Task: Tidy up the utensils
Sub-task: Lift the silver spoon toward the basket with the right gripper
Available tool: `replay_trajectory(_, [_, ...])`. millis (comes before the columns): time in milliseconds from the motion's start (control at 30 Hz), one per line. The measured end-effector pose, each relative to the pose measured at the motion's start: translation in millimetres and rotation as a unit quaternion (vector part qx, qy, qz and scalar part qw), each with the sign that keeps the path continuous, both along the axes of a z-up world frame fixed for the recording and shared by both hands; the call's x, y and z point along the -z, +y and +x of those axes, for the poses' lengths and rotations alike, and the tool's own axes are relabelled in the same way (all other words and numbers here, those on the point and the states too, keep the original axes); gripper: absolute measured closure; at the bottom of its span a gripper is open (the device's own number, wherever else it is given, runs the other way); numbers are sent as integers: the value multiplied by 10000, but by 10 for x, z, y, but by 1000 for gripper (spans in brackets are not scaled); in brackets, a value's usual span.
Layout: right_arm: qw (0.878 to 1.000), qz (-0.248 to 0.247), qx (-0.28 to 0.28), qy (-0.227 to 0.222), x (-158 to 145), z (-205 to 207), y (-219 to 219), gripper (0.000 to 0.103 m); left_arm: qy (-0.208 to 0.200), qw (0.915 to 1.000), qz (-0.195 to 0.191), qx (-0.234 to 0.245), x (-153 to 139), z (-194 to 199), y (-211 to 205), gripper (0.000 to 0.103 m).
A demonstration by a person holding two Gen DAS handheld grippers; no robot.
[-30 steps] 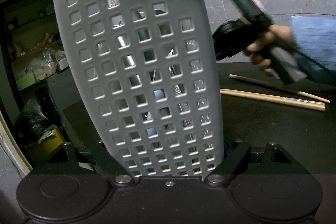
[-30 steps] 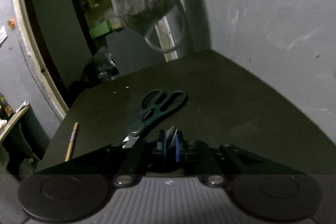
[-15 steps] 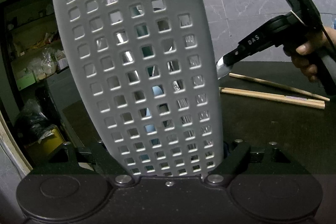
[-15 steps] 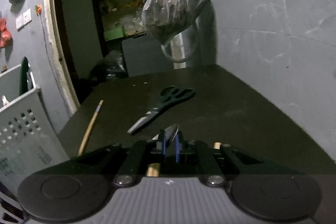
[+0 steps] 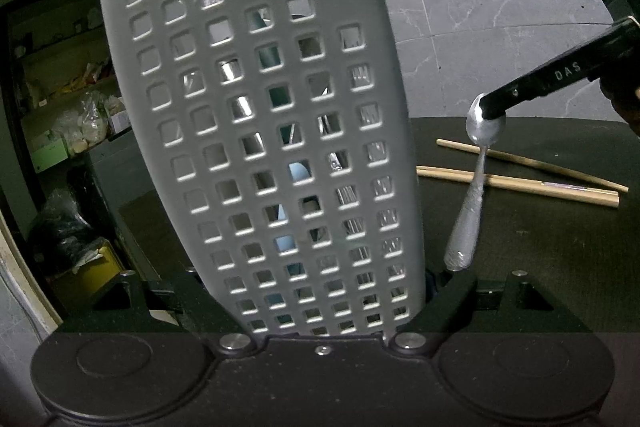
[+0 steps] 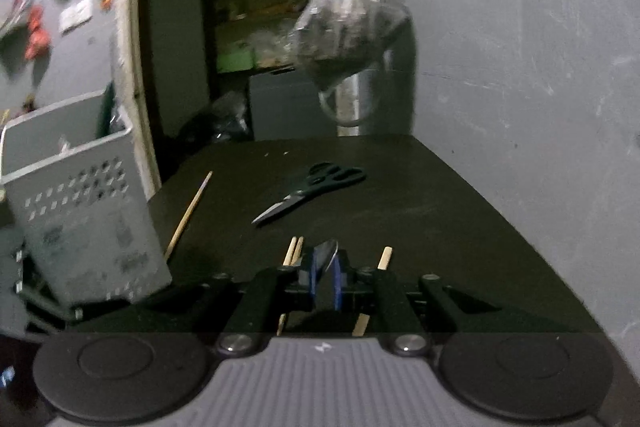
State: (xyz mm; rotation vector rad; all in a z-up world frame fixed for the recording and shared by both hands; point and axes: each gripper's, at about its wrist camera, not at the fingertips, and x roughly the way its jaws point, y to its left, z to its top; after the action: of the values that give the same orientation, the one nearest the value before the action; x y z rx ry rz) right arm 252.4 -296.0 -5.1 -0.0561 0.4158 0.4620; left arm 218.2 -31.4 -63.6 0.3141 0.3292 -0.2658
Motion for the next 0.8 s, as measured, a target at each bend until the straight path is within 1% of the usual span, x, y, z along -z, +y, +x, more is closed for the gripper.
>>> replay_trajectory(100, [9995,-185,-248,-23,-7,22,98,92,-2,10000,1,-9,9,3,-4,19])
replay_trajectory(233, [9974,-315,-646,-21,4,100,325,92,-6,10000,7,-10,13,3,-11,19])
replay_trajectory(367, [9924,-515,-1105,146,62,194,595,93,-6,10000,6,-8,12,2,-10,19])
replay_trajectory(433, [9895,-625,-1268,311,115,241,707,95,-6,10000,8,-6,14,1,-13,19])
replay_trajectory(500, [9870,-760,-1370,367,153,264,798,95,-5,10000,8,-6,14,2,-13,19])
replay_trajectory(633, [9850,-679,-1496,533,169,296,860,95,-3,10000,-9,-1,16,0,-15,19])
replay_trajectory(667, [9846,-644,-1513,593,177,295,856,93,-4,10000,-12,0,17,-1,-14,19])
replay_trajectory(700, [9846,-584,-1516,651,181,308,841,89,-4,10000,-17,3,19,-2,-15,19])
replay_trajectory(733, [9845,-448,-1528,741,186,314,805,70,-4,10000,-23,4,20,-3,-11,19])
replay_trajectory(767, [9841,-310,-1532,840,186,347,763,43,-5,10000,-28,5,21,-5,-7,19])
replay_trajectory(800, [9840,-157,-1519,917,185,384,705,38,-6,10000,-30,9,24,-6,-8,19])
